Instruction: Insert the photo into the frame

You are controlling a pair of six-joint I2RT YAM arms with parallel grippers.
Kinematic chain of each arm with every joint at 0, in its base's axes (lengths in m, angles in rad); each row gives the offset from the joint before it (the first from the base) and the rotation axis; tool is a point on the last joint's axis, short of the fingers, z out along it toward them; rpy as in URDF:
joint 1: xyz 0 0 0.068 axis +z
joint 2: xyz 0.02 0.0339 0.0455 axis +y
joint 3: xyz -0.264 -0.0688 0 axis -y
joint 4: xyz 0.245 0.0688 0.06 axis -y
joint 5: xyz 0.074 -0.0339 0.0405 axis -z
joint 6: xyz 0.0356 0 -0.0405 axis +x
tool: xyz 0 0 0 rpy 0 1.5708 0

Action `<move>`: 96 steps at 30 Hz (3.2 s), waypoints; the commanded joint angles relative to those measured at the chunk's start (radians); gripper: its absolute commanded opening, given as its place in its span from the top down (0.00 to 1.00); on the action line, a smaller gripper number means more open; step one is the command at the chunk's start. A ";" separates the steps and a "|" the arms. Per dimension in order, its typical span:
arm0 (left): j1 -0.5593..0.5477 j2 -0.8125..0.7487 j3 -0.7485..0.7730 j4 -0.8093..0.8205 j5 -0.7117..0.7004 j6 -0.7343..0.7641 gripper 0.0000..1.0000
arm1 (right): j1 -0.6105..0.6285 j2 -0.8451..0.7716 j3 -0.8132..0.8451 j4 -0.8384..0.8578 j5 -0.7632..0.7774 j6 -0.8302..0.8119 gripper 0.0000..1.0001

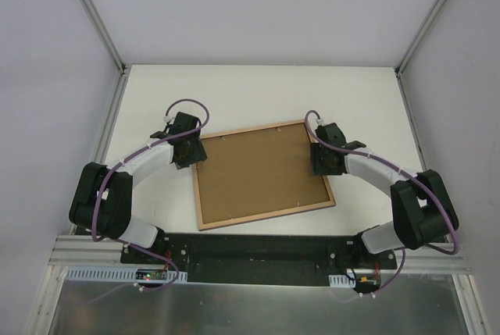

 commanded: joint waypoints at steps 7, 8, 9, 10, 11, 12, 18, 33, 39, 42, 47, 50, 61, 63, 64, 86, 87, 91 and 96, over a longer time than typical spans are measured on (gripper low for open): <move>0.008 -0.025 0.002 0.008 -0.001 -0.016 0.48 | 0.006 0.011 0.038 -0.028 0.037 -0.016 0.53; 0.008 -0.027 0.002 0.008 -0.001 -0.018 0.48 | 0.006 0.006 0.035 -0.028 0.032 -0.016 0.53; 0.008 -0.025 0.001 0.006 -0.001 -0.018 0.48 | 0.004 0.000 0.033 -0.028 0.032 -0.014 0.53; 0.008 -0.024 0.002 0.008 -0.001 -0.019 0.48 | 0.006 -0.005 0.030 -0.027 0.029 -0.014 0.53; 0.008 -0.024 0.002 0.008 -0.001 -0.019 0.48 | 0.004 -0.005 0.030 -0.028 0.029 -0.014 0.53; 0.008 -0.024 0.001 0.008 -0.002 -0.019 0.48 | 0.006 -0.002 0.035 -0.031 0.026 -0.016 0.53; 0.009 -0.028 0.001 0.008 -0.005 -0.018 0.48 | 0.006 0.024 0.047 -0.037 0.024 -0.014 0.60; 0.009 -0.034 0.001 0.008 0.001 -0.021 0.49 | 0.007 0.043 0.073 -0.056 0.032 -0.003 0.99; 0.009 -0.042 0.002 0.008 0.001 -0.016 0.49 | 0.006 0.041 0.084 -0.066 0.043 0.006 0.89; 0.011 -0.050 0.002 0.006 0.001 -0.013 0.49 | 0.006 0.029 0.092 -0.073 0.047 0.015 0.66; 0.015 -0.066 -0.007 0.006 0.000 -0.009 0.49 | 0.006 -0.008 0.095 -0.079 0.037 0.026 0.53; 0.017 -0.073 -0.015 0.006 -0.004 -0.012 0.48 | 0.010 -0.016 0.093 -0.079 0.024 0.029 0.49; 0.017 -0.077 -0.027 0.008 0.001 -0.016 0.49 | 0.024 0.035 0.084 -0.057 0.026 0.056 0.48; 0.017 -0.077 -0.028 0.009 0.001 -0.018 0.49 | 0.027 0.040 0.084 -0.056 0.024 0.060 0.48; 0.017 -0.077 -0.028 0.009 0.001 -0.018 0.49 | 0.027 0.043 0.082 -0.057 0.026 0.061 0.48; 0.017 -0.079 -0.039 0.020 0.004 -0.030 0.49 | 0.047 0.067 0.063 -0.063 0.087 0.084 0.94; 0.017 -0.079 -0.039 0.020 0.006 -0.029 0.49 | 0.047 0.067 0.064 -0.065 0.089 0.084 0.97; 0.017 -0.086 -0.038 0.022 0.012 -0.022 0.48 | 0.046 0.067 0.075 -0.071 0.100 0.083 0.99; 0.015 -0.143 -0.050 0.034 0.027 0.002 0.42 | 0.047 0.064 0.092 -0.089 0.115 0.081 0.99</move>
